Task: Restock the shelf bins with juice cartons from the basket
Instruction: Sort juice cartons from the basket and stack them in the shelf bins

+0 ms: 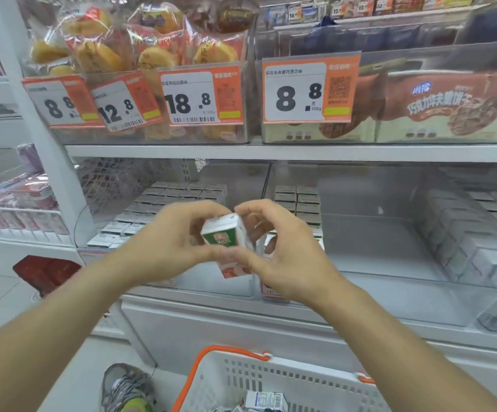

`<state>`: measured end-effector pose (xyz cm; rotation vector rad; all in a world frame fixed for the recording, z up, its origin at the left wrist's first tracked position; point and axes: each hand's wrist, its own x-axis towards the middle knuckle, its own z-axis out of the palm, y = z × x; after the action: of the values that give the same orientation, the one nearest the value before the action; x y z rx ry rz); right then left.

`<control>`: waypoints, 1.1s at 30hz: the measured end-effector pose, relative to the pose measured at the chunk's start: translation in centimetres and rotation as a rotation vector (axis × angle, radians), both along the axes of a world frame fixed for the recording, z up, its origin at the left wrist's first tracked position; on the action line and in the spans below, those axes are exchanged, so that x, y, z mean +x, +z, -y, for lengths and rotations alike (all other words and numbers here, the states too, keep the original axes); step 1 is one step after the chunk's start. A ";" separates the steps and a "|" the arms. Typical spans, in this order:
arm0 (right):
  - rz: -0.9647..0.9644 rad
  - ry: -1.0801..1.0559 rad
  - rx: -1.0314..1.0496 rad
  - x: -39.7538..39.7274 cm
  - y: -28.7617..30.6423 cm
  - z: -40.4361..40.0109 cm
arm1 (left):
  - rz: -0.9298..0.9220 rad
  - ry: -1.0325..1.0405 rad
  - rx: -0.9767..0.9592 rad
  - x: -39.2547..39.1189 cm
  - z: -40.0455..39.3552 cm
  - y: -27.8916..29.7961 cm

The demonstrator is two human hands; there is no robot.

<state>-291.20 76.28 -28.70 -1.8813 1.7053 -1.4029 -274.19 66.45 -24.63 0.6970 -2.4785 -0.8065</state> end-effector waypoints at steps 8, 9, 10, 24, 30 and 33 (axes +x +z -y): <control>-0.198 -0.187 0.122 -1.3 -0.5 0.1 | 0.166 0.240 -0.092 0.3 10.0 -1.1; -0.254 -0.200 0.164 -1.4 -0.8 -0.1 | 0.236 0.273 -0.171 -0.1 10.9 -1.7; -0.313 -0.217 0.213 -1.5 -1.2 -0.4 | 0.303 0.306 -0.246 -0.5 11.7 -2.3; -0.588 -0.312 0.386 -1.4 -3.2 -1.4 | 0.606 0.487 -0.612 -3.3 15.2 -7.0; -0.529 -0.279 0.297 -2.0 -2.7 -2.1 | 0.227 0.483 -0.657 -1.4 11.1 -5.5; -0.445 -0.254 -0.074 -1.6 -1.8 -3.1 | -0.200 0.430 -0.752 -0.1 5.0 -5.5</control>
<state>-292.82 79.35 -30.53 -2.2077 2.1902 -1.2033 -274.25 61.47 -30.08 0.7603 -2.0921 0.2085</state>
